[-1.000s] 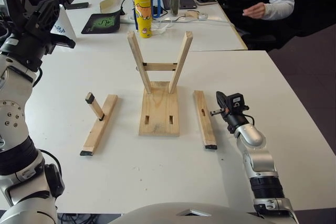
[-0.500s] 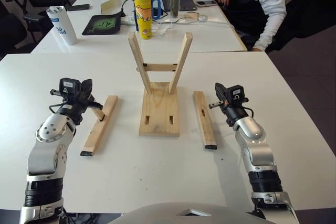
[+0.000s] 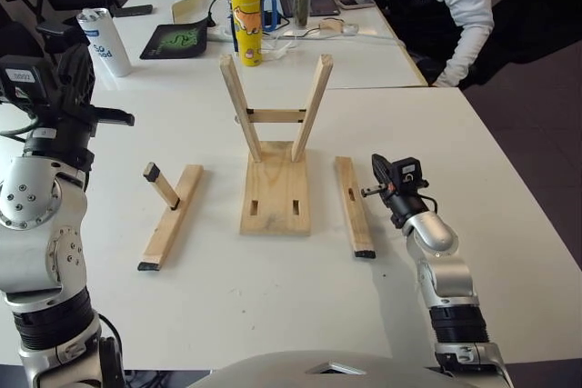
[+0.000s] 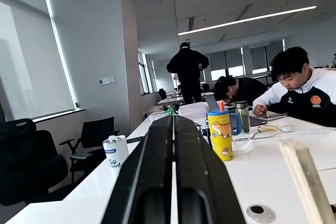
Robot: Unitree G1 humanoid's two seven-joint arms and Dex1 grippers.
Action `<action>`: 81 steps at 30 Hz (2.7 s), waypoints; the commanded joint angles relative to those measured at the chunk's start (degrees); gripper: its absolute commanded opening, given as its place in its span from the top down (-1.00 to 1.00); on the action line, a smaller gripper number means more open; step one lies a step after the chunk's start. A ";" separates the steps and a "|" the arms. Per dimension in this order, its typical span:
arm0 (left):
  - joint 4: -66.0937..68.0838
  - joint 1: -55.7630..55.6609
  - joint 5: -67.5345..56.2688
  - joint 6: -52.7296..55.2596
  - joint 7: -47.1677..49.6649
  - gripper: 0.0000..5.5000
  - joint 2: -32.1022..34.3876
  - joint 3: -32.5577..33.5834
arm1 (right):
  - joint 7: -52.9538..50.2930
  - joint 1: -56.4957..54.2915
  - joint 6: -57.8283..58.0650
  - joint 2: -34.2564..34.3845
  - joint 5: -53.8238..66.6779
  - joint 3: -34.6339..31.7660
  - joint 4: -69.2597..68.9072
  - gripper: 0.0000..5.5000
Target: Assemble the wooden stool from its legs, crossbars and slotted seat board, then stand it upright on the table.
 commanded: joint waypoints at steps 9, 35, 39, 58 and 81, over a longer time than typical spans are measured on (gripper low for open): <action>14.59 27.04 1.81 -4.30 -17.79 0.29 -0.90 -5.42 | -2.97 -1.70 -0.65 0.69 -0.58 -1.37 -0.36 1.00; 7.80 23.82 3.09 7.08 -18.17 0.20 0.90 -12.41 | -3.36 -0.66 -0.58 1.60 -0.95 -0.79 -1.31 1.00; 8.54 22.68 4.22 4.27 -16.77 0.20 -0.09 -12.13 | -2.61 -2.32 0.33 1.10 -0.58 -0.73 -1.51 1.00; -7.73 4.25 0.48 -14.51 -13.78 0.21 -8.10 -17.81 | -8.99 -39.00 49.31 2.49 68.96 -20.98 -5.28 0.59; -5.32 2.76 3.03 -15.69 -21.01 0.21 -7.27 -28.49 | -20.63 -37.04 51.22 0.27 93.94 -15.87 -2.99 -0.07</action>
